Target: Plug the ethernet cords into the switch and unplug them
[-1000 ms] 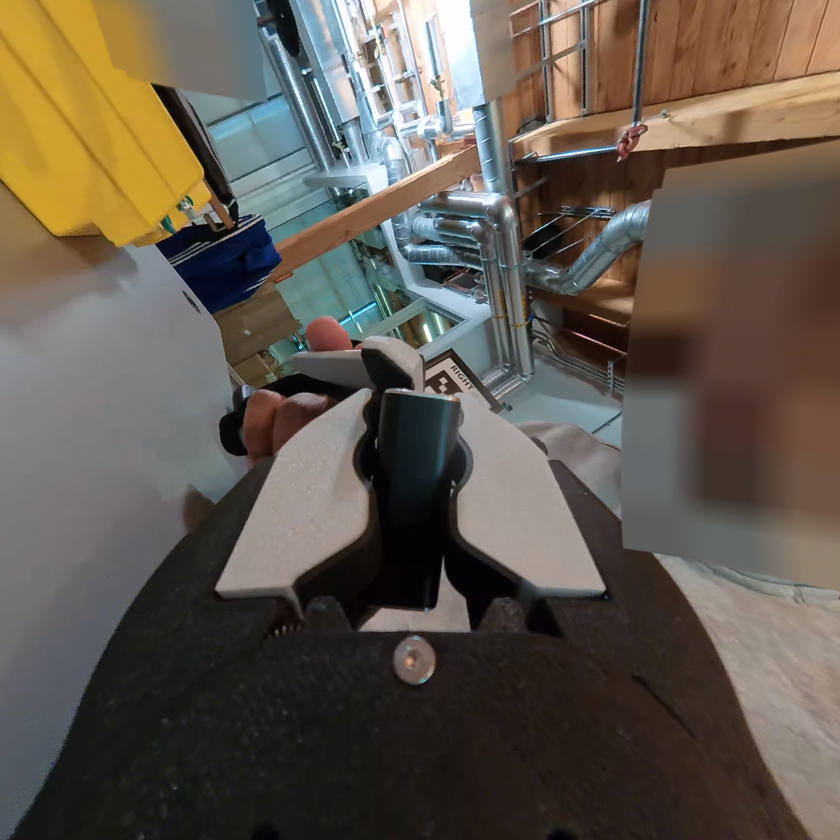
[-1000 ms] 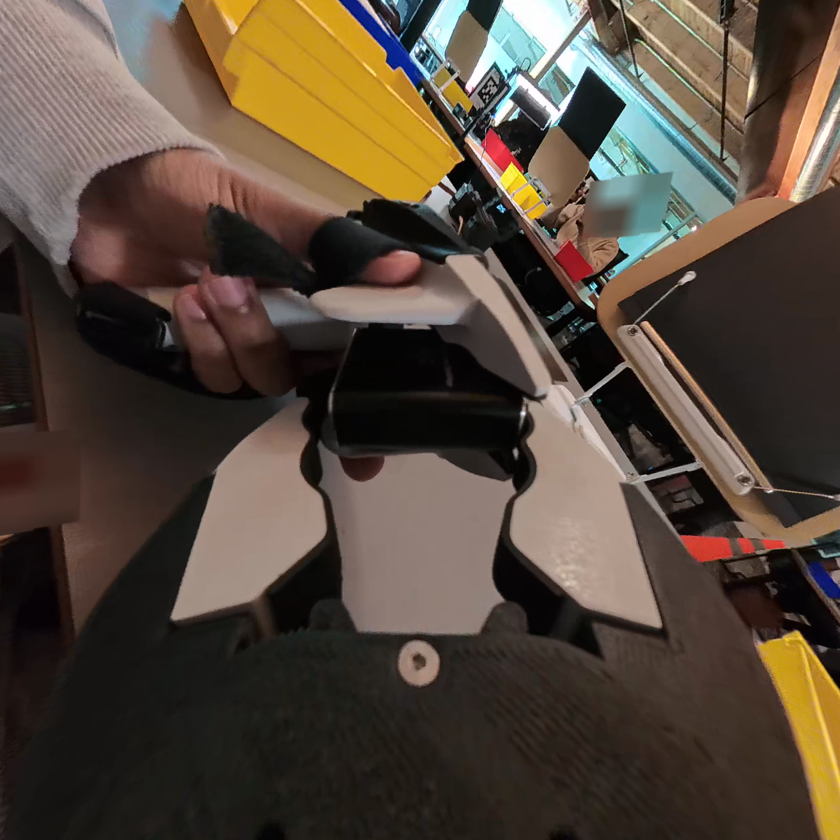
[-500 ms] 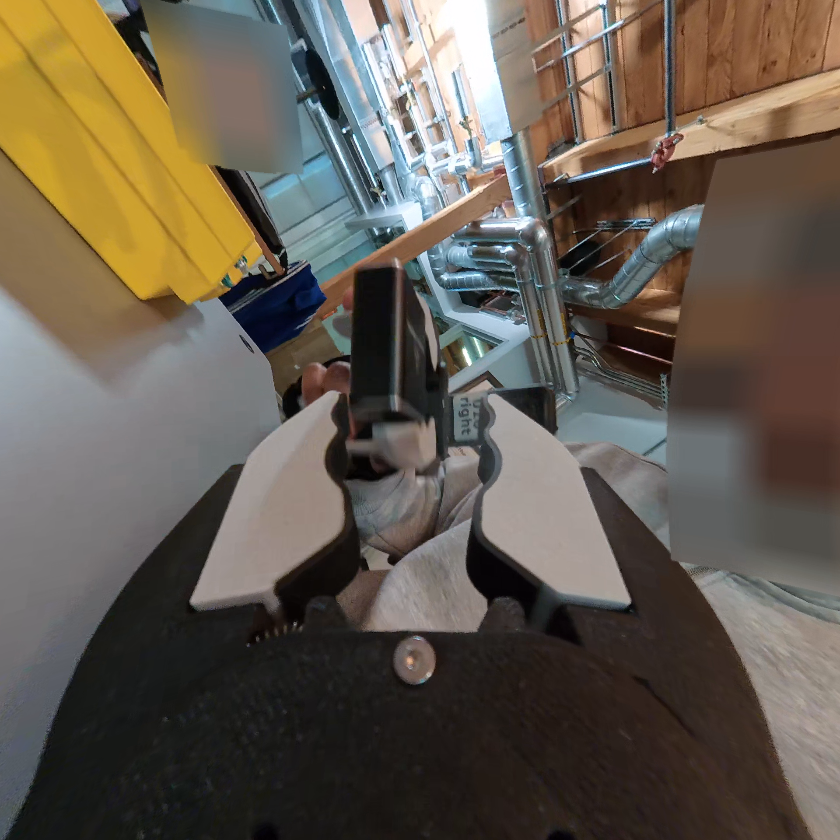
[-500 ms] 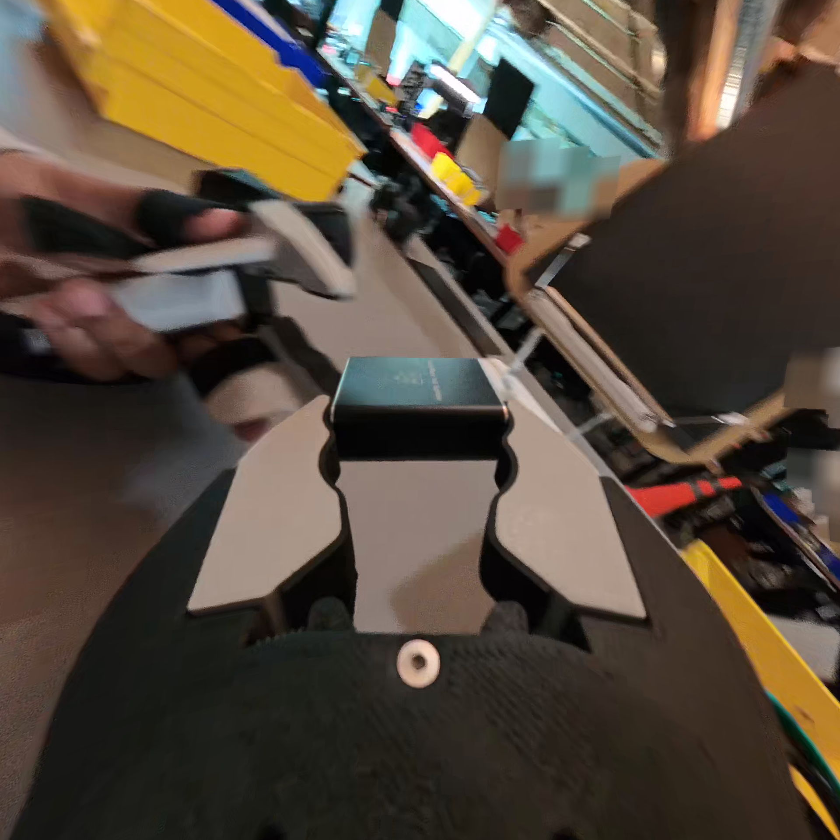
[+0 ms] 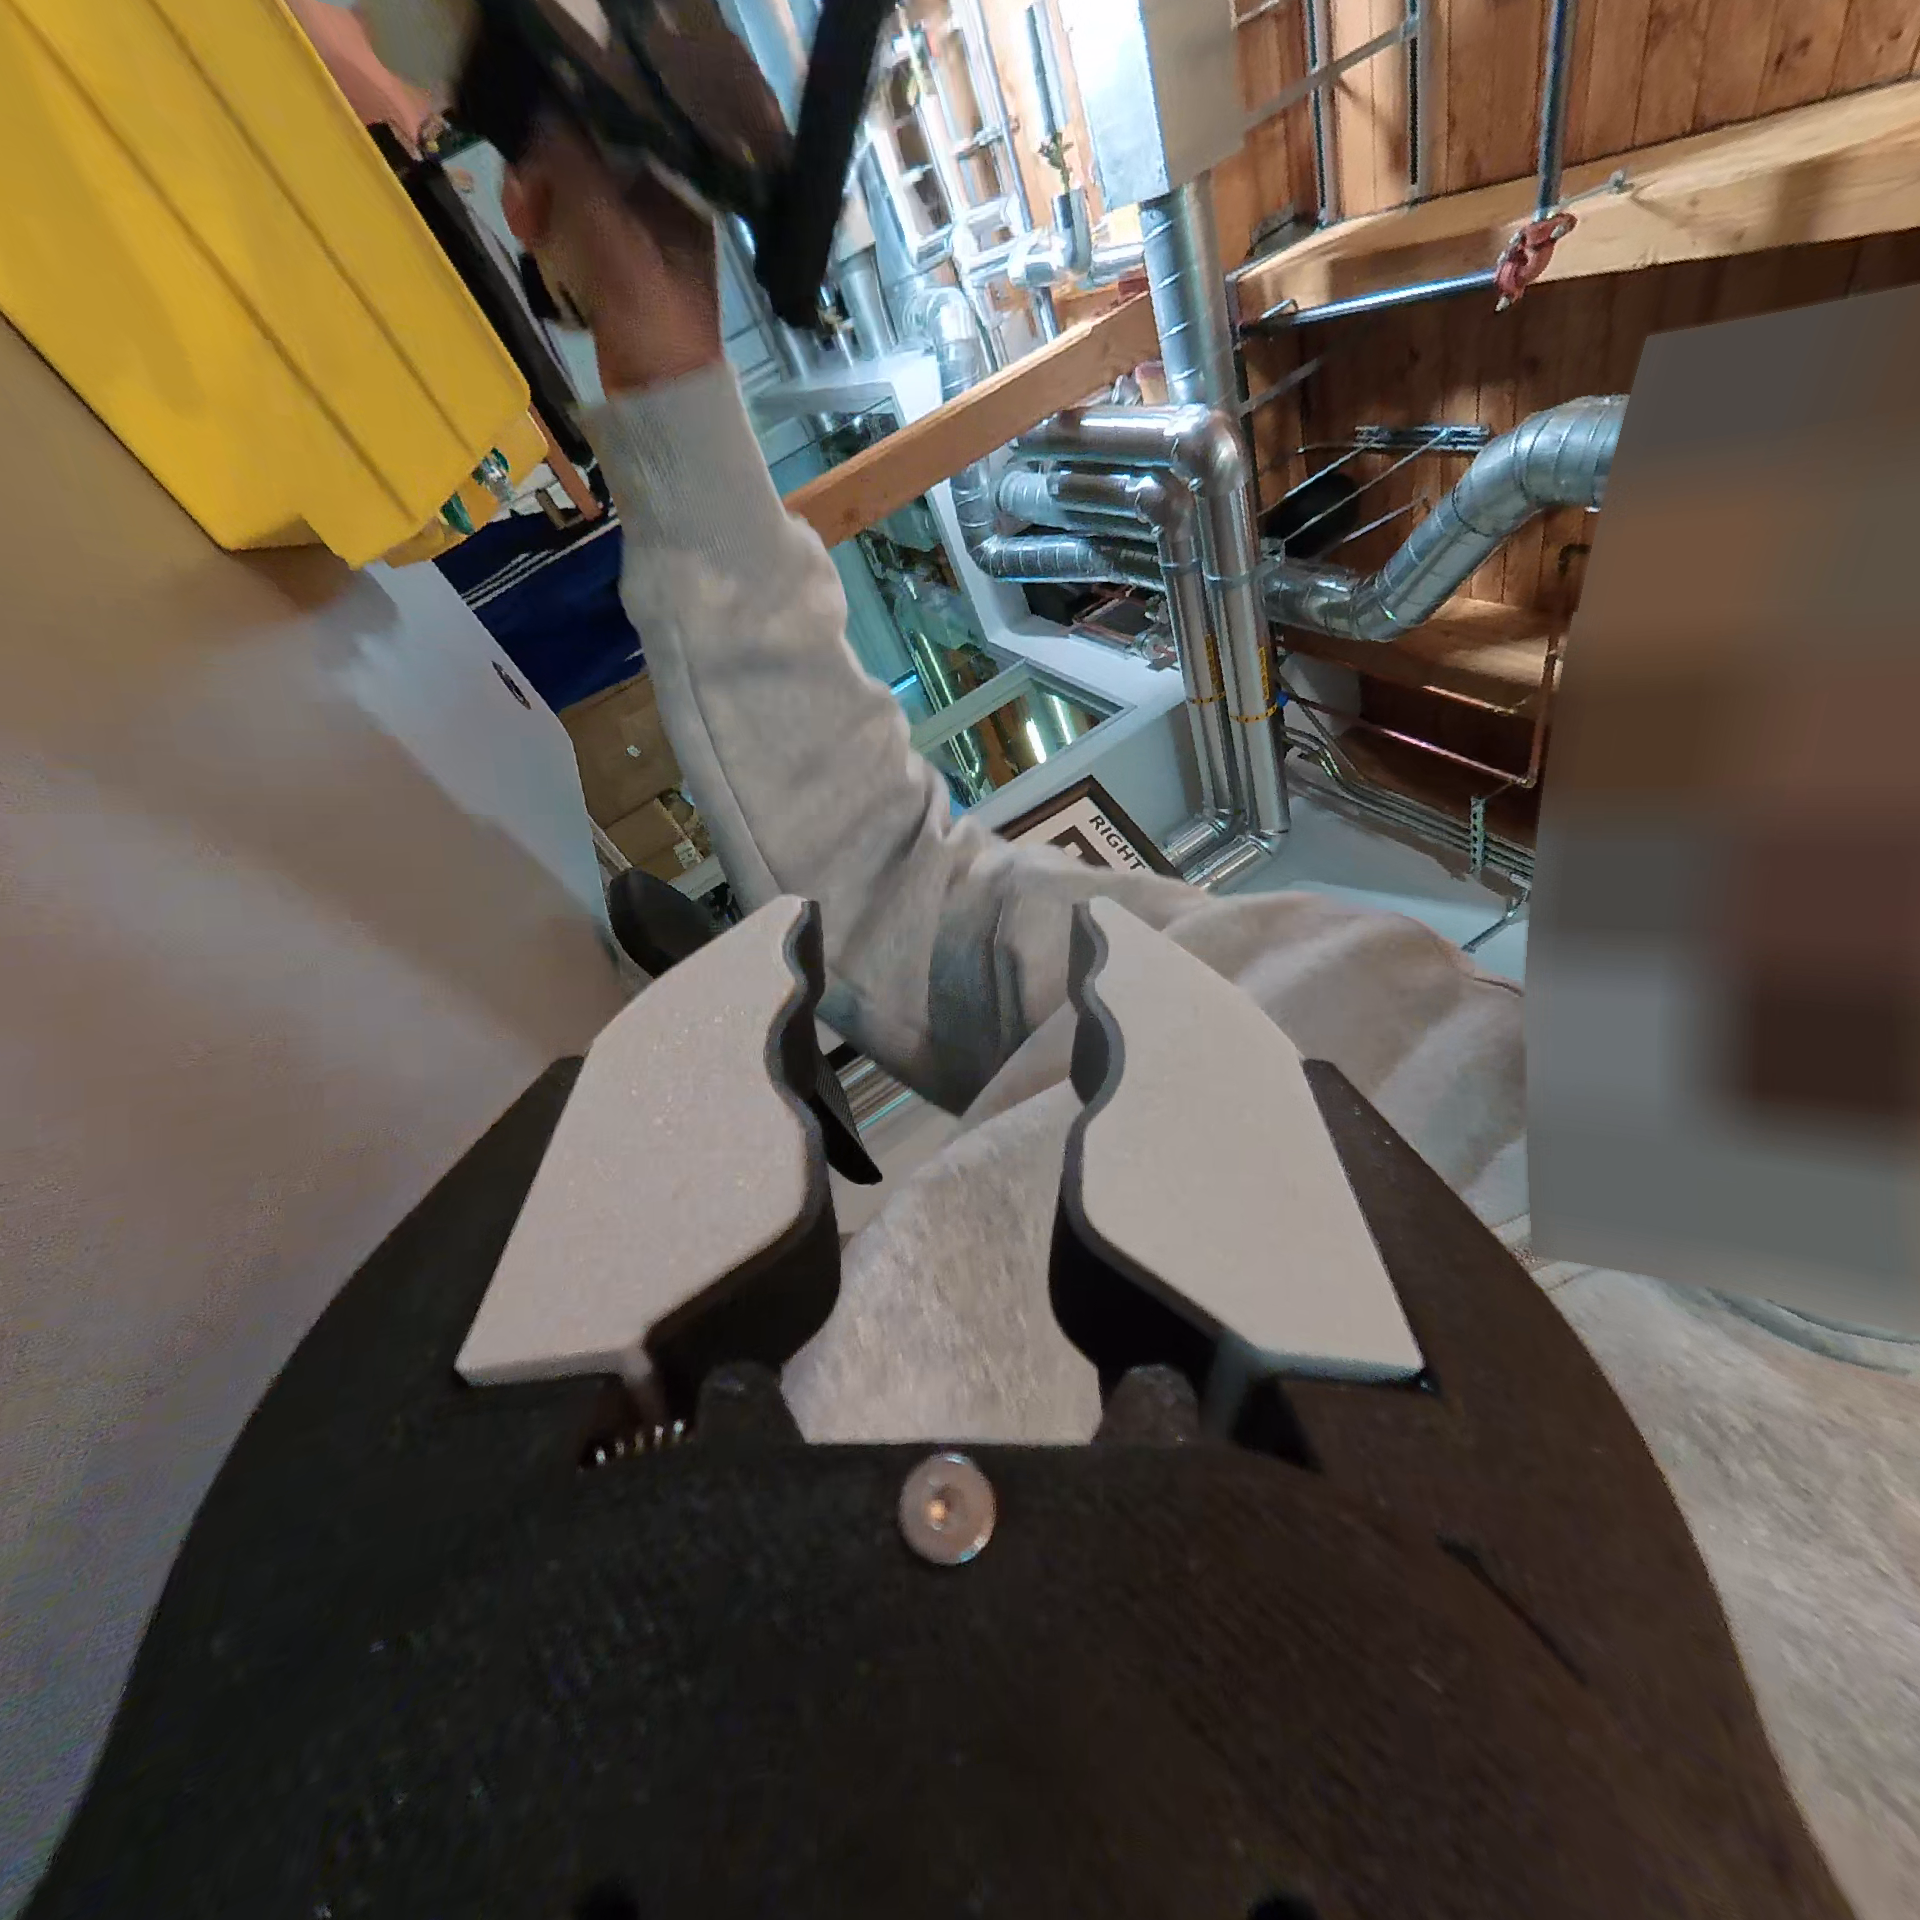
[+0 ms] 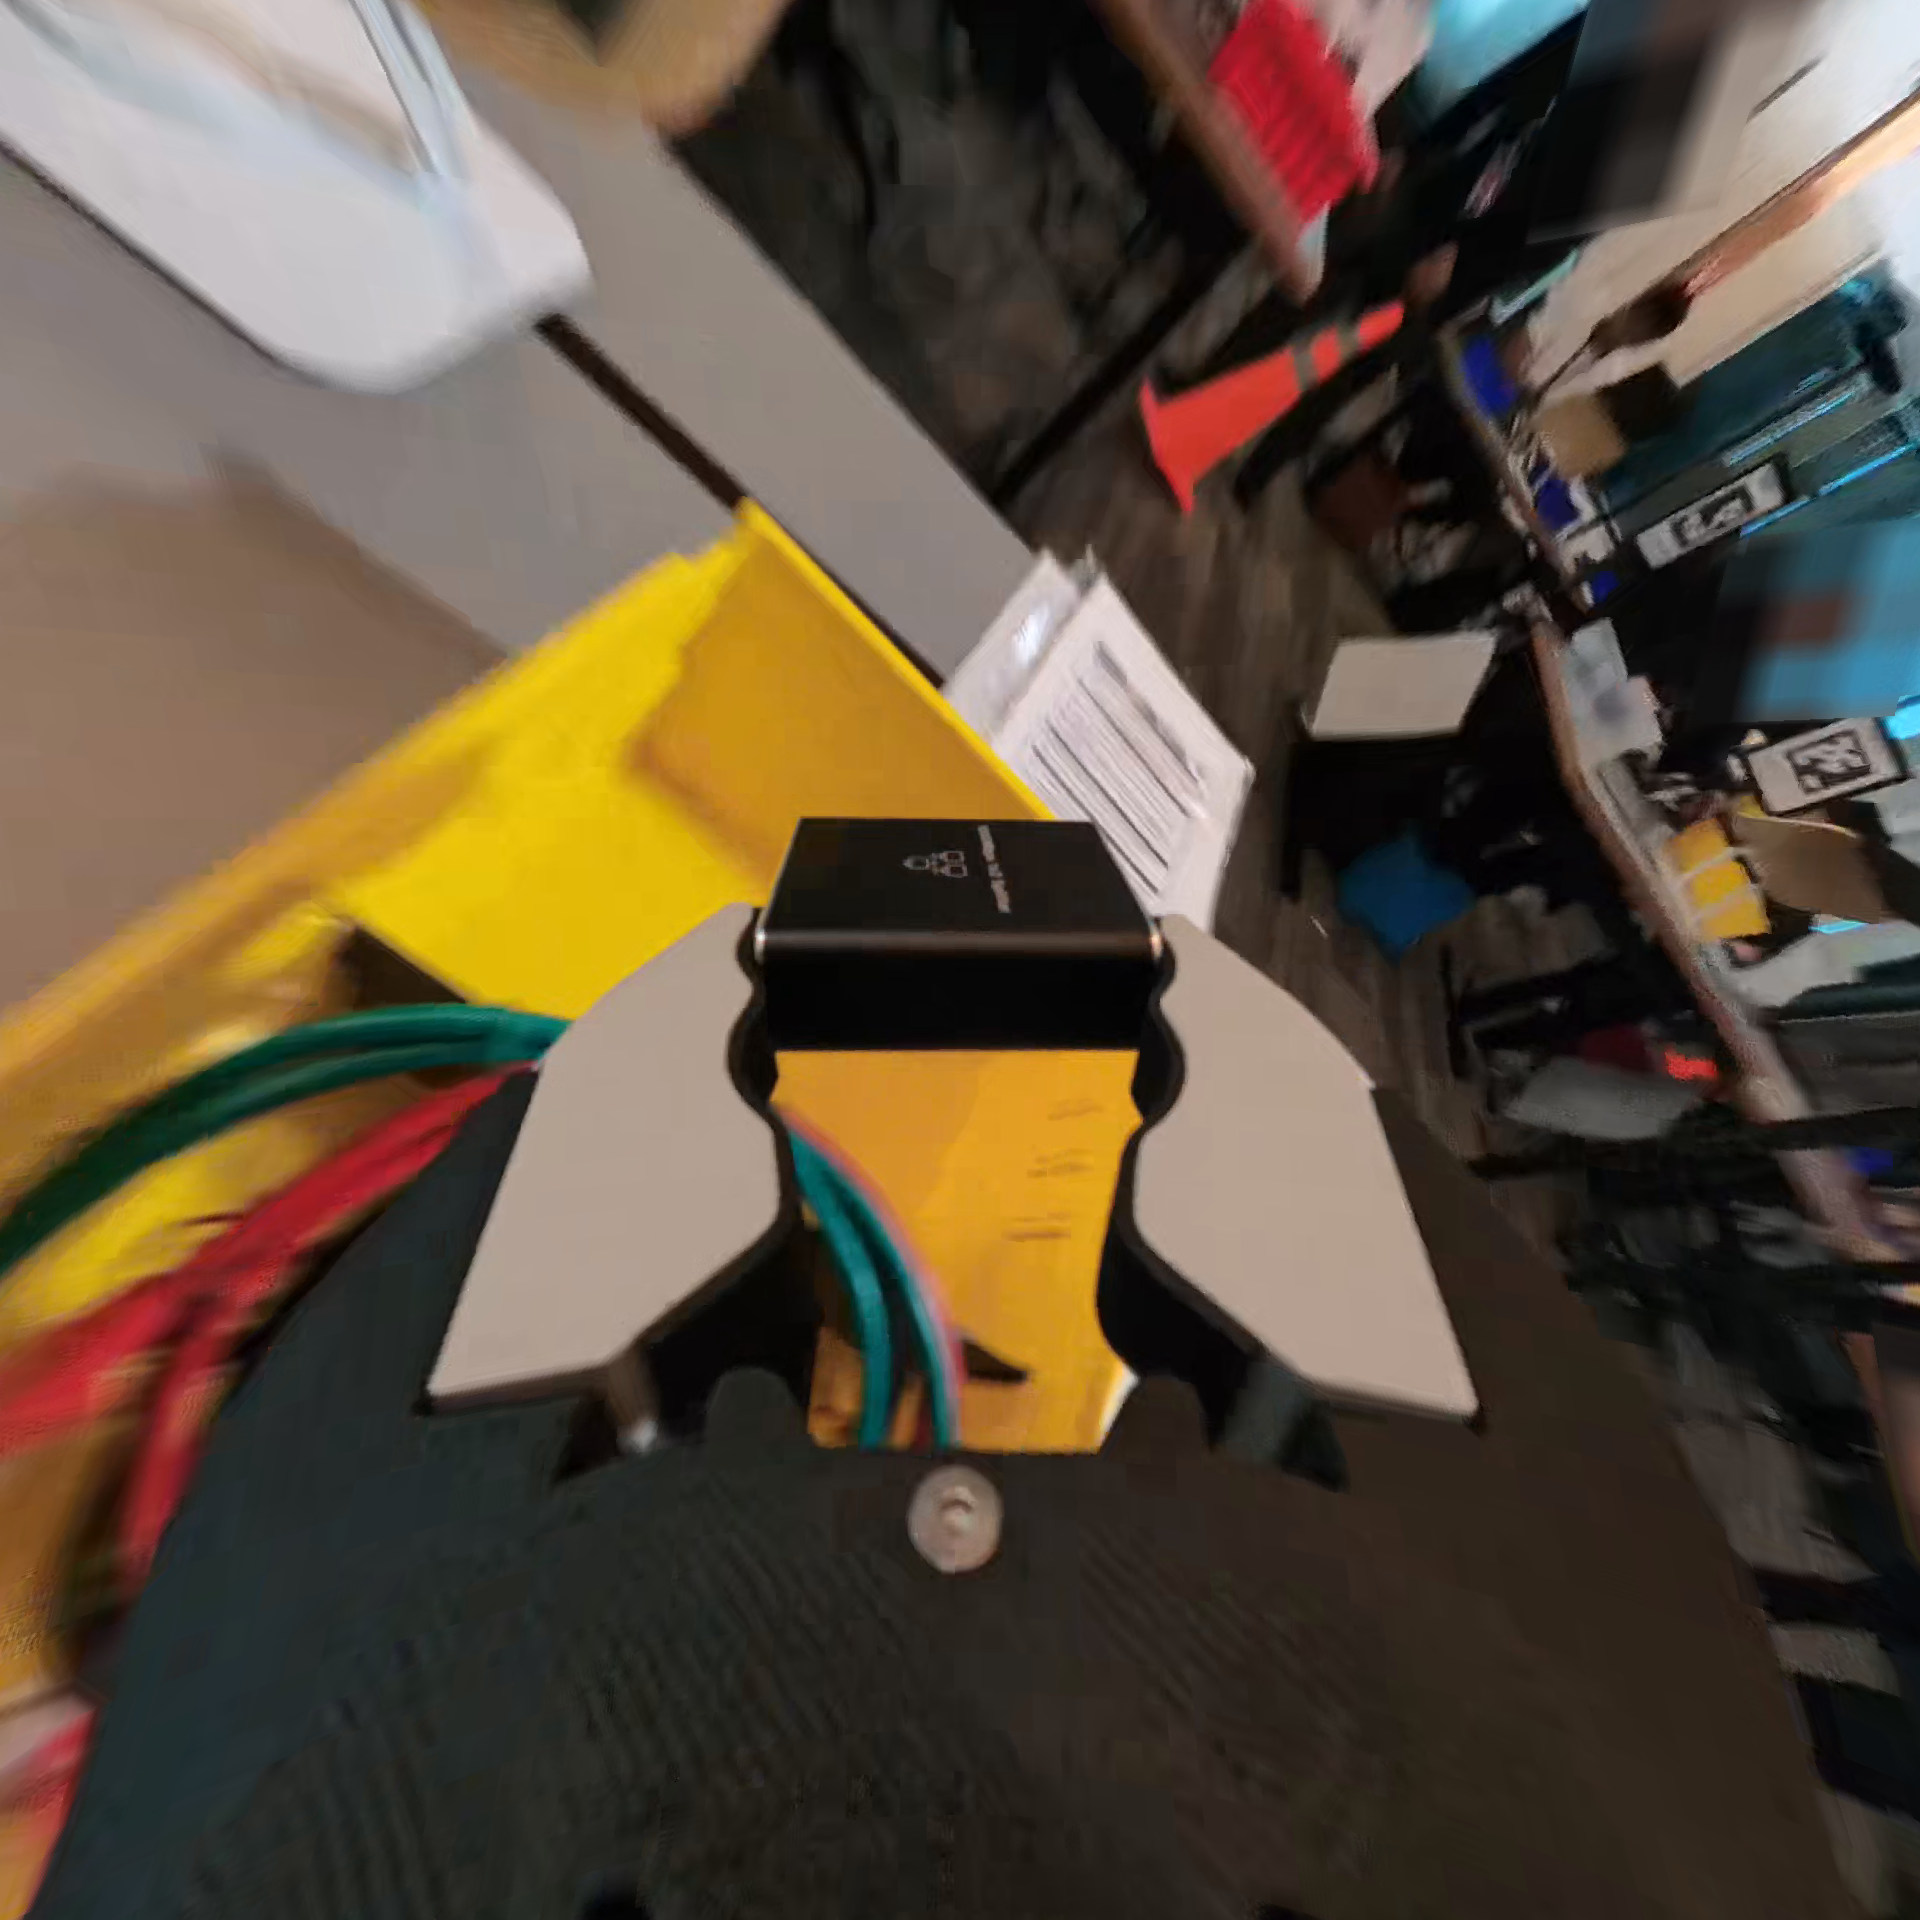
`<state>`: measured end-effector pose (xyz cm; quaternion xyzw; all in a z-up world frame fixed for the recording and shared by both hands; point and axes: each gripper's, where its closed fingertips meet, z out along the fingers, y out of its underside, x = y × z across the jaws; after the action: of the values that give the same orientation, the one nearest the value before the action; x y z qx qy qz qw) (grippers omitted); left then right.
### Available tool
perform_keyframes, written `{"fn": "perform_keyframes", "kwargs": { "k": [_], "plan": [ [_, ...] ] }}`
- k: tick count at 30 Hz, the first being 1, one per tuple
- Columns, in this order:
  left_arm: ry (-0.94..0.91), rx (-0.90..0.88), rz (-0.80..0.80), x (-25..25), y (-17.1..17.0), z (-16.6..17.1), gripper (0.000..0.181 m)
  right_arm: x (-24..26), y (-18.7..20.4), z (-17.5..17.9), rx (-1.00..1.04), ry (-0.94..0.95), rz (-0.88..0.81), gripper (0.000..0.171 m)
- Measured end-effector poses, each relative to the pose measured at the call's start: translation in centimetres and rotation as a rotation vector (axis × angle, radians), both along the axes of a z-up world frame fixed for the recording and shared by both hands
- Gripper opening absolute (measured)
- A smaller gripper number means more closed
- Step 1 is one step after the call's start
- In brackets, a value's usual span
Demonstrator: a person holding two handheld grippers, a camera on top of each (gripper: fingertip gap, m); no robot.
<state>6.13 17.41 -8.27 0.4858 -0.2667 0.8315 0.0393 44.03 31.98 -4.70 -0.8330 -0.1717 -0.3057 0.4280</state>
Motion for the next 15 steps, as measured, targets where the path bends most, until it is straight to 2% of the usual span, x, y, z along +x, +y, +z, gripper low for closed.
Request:
{"fn": "perform_keyframes", "kwargs": {
  "k": [2, 4, 7, 10, 12, 15],
  "plan": [
    [0.003, -0.008, -0.001, 0.0, 0.0, 0.1, 0.043, 1.8, 2.1, -2.5, -0.163, -0.028, -0.005, 0.068],
    [0.0, -0.005, 0.009, 0.0, 0.1, 0.3, 0.043, 1.8, 3.7, -5.0, -0.296, 0.129, 0.005, 0.068],
    [0.012, 0.026, 0.024, -0.1, 0.3, -0.1, 0.042, 1.2, 5.5, -6.9, -0.417, 0.328, 0.032, 0.068],
    [0.014, 0.009, 0.035, -0.3, 0.7, -0.3, 0.041, 0.2, 5.3, -9.7, -0.626, 0.504, 0.056, 0.068],
    [0.007, -0.016, 0.041, -0.4, 1.0, -0.2, 0.041, 0.3, 5.1, -11.4, -0.71, 0.513, 0.062, 0.068],
    [0.014, -0.034, 0.048, -0.4, 1.4, -0.4, 0.041, 1.5, 4.9, -13.1, -0.776, 0.417, 0.063, 0.069]
  ]
}}
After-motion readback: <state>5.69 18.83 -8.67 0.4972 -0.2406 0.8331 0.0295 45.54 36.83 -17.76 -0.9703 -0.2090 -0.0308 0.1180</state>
